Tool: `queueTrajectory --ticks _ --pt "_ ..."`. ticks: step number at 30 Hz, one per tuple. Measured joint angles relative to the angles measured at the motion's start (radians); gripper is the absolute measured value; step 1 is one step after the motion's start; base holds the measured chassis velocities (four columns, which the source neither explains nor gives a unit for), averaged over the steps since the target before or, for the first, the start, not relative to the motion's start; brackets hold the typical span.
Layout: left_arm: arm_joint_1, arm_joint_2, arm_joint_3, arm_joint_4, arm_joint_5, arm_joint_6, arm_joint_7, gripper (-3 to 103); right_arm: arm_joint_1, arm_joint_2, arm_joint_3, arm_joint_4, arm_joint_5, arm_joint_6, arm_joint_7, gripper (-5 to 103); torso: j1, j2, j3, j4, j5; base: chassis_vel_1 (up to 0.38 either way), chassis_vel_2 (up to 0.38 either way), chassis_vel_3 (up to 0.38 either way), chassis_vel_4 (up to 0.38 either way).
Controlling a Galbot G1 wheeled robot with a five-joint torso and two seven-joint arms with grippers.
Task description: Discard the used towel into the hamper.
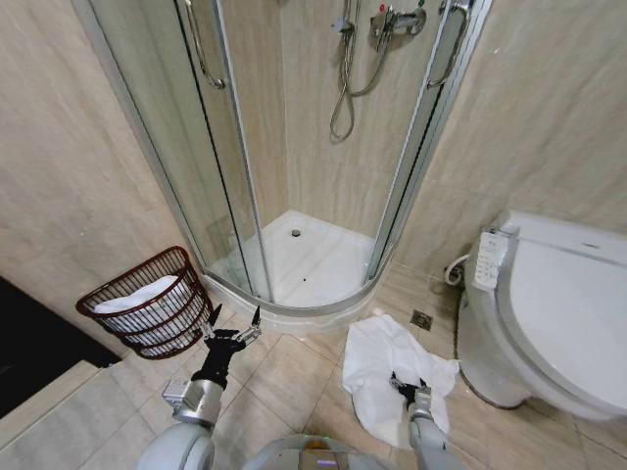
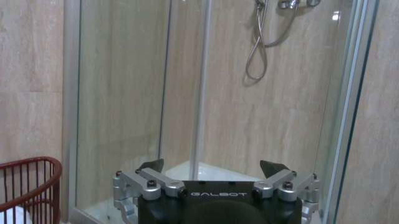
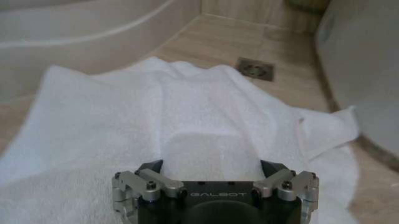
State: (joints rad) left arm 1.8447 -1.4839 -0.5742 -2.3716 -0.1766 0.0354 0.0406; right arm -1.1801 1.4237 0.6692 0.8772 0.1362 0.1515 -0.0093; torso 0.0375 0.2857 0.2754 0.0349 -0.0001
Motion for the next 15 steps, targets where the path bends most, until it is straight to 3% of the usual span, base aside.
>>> queueTrajectory --ticks 5,15 --pt "0.0 0.0 0.0 0.0 0.0 0.0 0.0 100 -0.01 0.009 -0.005 0.039 0.031 -0.001 -0.056 97 0.0 0.0 0.0 -0.0001 0.0 0.0 0.0 0.0 0.0" --pt "0.0 0.0 0.0 0.0 0.0 0.0 0.0 100 -0.015 0.013 -0.008 0.034 0.037 0.033 -0.105 54 0.0 0.0 0.0 0.0002 0.0 0.0 0.0 0.0 0.0"
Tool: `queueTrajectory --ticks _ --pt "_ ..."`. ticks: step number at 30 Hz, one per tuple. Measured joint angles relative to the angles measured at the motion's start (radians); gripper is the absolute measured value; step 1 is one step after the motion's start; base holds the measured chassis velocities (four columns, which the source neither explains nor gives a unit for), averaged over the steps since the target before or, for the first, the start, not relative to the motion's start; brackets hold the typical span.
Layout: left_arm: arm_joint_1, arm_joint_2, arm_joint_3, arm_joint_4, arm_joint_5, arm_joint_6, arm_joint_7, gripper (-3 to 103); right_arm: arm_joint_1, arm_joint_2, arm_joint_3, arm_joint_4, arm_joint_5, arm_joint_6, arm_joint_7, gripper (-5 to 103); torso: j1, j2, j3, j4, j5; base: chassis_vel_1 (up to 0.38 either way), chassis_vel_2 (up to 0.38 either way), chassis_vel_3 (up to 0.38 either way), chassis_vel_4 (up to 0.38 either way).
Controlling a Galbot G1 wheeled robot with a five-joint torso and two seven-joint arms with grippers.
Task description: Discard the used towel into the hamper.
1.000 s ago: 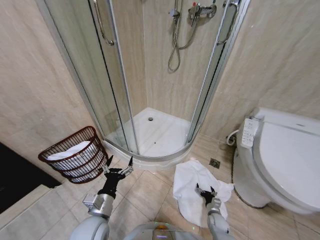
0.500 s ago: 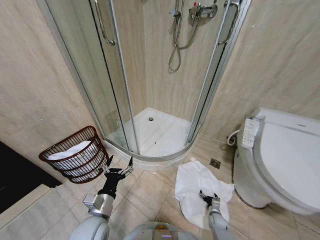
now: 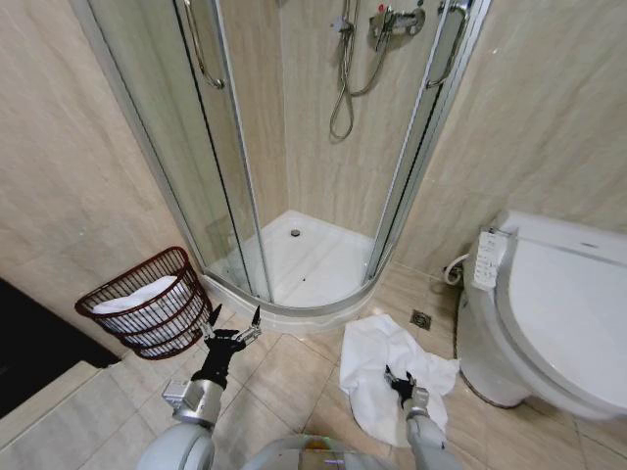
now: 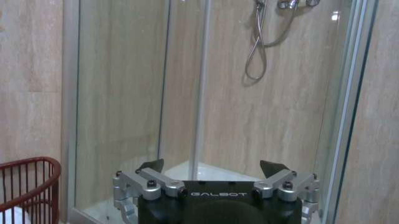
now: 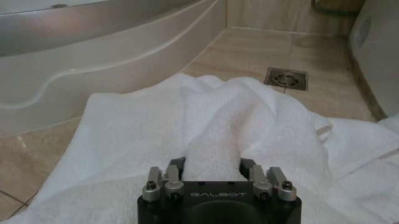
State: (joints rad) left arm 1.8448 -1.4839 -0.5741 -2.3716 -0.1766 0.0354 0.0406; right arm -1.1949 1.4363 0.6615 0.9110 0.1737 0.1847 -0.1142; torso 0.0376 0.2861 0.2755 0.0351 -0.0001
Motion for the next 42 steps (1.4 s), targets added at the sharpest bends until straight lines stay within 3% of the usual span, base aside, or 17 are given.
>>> queueTrajectory --ticks 1,4,6,14,42 --pt "0.0 0.0 0.0 0.0 0.0 0.0 0.0 100 -0.002 0.0 0.001 0.001 0.0 0.002 -0.003 49 0.0 0.0 0.0 0.0 0.0001 0.0 0.0 0.0 0.0" --pt "0.0 0.0 0.0 0.0 0.0 0.0 0.0 100 -0.003 0.0 0.001 0.002 0.0 0.004 -0.004 49 0.0 0.0 0.0 0.0 0.0 0.0 0.0 0.0 0.0" --pt "0.0 0.0 0.0 0.0 0.0 0.0 0.0 100 -0.007 0.001 0.001 0.008 -0.004 0.01 -0.004 33 0.0 0.0 0.0 0.0001 0.0001 0.0 0.0 0.0 0.0" --pt "0.0 0.0 0.0 0.0 0.0 0.0 0.0 100 -0.015 0.005 0.0 0.016 -0.009 0.018 0.0 13 0.0 0.0 0.0 0.0001 0.0001 0.0 0.0 0.0 0.0" --pt "0.0 0.0 0.0 0.0 0.0 0.0 0.0 100 -0.081 -0.006 -0.002 0.104 -0.007 0.048 0.006 12 0.0 0.0 0.0 0.0 0.0002 0.0 0.0 0.0 0.0"
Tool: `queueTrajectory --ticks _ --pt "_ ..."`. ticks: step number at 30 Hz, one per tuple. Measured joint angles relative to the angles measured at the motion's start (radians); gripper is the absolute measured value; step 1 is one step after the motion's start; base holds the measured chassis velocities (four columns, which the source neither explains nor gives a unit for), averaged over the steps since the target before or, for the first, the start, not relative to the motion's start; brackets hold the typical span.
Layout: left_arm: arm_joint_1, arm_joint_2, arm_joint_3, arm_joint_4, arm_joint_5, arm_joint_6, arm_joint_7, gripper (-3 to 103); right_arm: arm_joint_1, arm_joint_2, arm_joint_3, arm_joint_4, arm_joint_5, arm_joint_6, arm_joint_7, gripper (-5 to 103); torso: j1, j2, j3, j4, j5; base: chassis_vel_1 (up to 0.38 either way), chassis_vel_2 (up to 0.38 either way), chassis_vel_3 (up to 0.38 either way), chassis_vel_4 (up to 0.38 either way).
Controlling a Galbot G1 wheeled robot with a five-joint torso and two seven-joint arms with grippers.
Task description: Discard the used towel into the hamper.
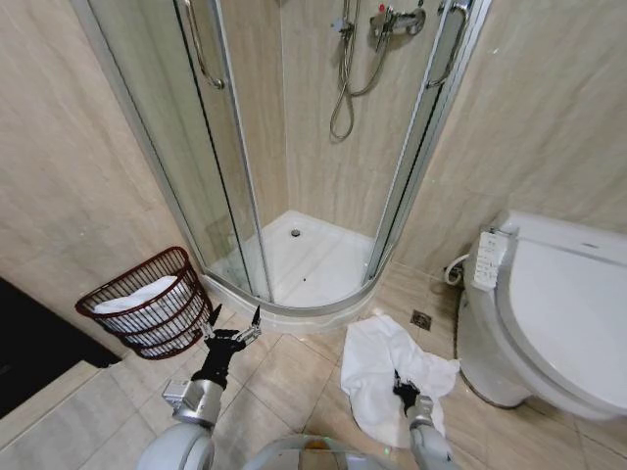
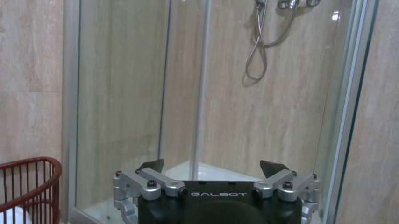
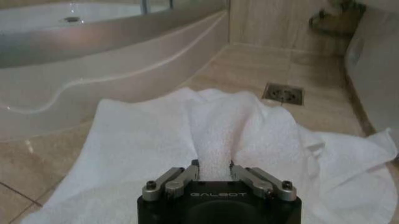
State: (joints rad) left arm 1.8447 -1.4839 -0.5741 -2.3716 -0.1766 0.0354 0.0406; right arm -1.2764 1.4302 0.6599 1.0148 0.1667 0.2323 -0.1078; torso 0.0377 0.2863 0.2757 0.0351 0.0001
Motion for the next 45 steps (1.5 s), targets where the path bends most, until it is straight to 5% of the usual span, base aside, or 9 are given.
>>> queueTrajectory --ticks 11,21,35,45 --pt "0.0 0.0 0.0 0.0 0.0 0.0 0.0 100 -0.11 -0.003 0.014 0.197 -0.04 0.054 0.012 12 0.0 0.0 0.0 -0.0001 -0.0002 0.0 0.0 0.0 0.0" --pt "0.0 0.0 0.0 0.0 0.0 0.0 0.0 100 -0.286 0.002 0.036 0.544 -0.008 0.082 0.027 12 0.0 0.0 0.0 0.0001 -0.0003 0.0 0.0 0.0 0.0" --pt "0.0 0.0 0.0 0.0 0.0 0.0 0.0 100 -0.503 0.012 0.07 0.992 0.038 0.086 0.018 12 0.0 0.0 0.0 0.0 -0.0001 0.0 0.0 0.0 0.0" --pt "0.0 0.0 0.0 0.0 0.0 0.0 0.0 100 -0.518 0.014 0.105 1.21 0.02 0.06 0.012 12 0.0 0.0 0.0 0.0001 -0.0002 0.0 0.0 0.0 0.0"
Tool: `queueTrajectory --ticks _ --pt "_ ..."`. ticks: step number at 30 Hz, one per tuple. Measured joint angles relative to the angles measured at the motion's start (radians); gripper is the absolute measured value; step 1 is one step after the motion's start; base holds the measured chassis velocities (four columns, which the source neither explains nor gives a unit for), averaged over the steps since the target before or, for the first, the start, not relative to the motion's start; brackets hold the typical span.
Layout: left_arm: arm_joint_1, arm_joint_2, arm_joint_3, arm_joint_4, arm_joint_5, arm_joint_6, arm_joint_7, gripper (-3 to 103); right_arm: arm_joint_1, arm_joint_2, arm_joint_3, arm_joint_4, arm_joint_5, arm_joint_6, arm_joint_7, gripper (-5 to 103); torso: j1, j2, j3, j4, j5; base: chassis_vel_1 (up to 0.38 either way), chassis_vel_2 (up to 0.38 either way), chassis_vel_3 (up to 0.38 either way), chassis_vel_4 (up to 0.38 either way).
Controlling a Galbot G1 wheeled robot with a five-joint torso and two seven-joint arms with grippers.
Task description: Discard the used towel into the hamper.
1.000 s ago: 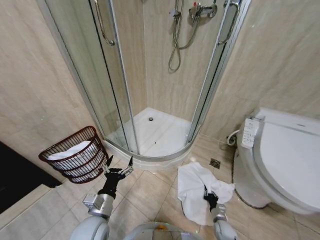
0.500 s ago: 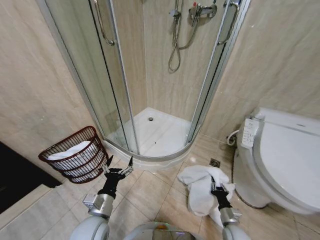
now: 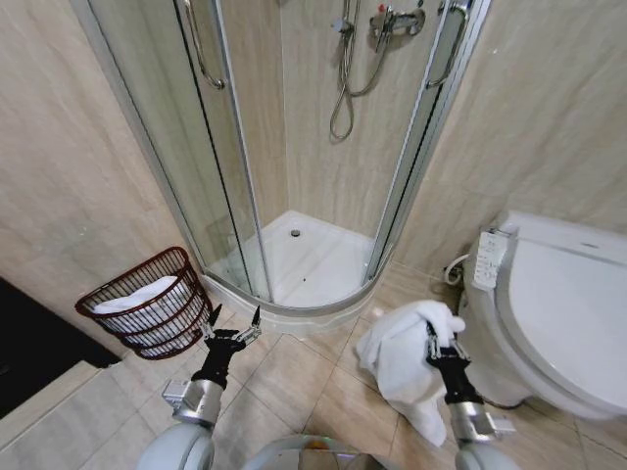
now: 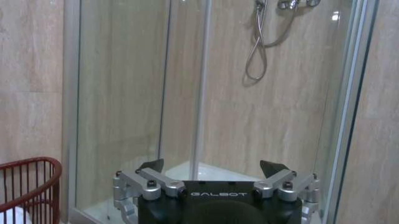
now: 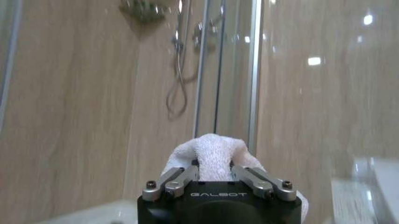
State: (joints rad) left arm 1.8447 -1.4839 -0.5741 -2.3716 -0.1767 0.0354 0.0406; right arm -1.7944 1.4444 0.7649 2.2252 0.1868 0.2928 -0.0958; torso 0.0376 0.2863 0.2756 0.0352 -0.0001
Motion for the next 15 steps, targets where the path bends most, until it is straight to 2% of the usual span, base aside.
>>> queueTrajectory --ticks 11,15 --pt "0.0 0.0 0.0 0.0 0.0 0.0 0.0 100 0.033 -0.014 0.074 0.193 -0.006 -0.06 -0.001 12 0.0 0.0 0.0 -0.0001 0.0001 0.0 0.0 0.0 0.0" --pt "0.0 0.0 0.0 0.0 0.0 0.0 0.0 100 0.045 -0.036 0.108 0.257 0.021 -0.093 0.0 12 0.0 0.0 0.0 -0.0001 0.0001 0.0 0.0 0.0 0.0"
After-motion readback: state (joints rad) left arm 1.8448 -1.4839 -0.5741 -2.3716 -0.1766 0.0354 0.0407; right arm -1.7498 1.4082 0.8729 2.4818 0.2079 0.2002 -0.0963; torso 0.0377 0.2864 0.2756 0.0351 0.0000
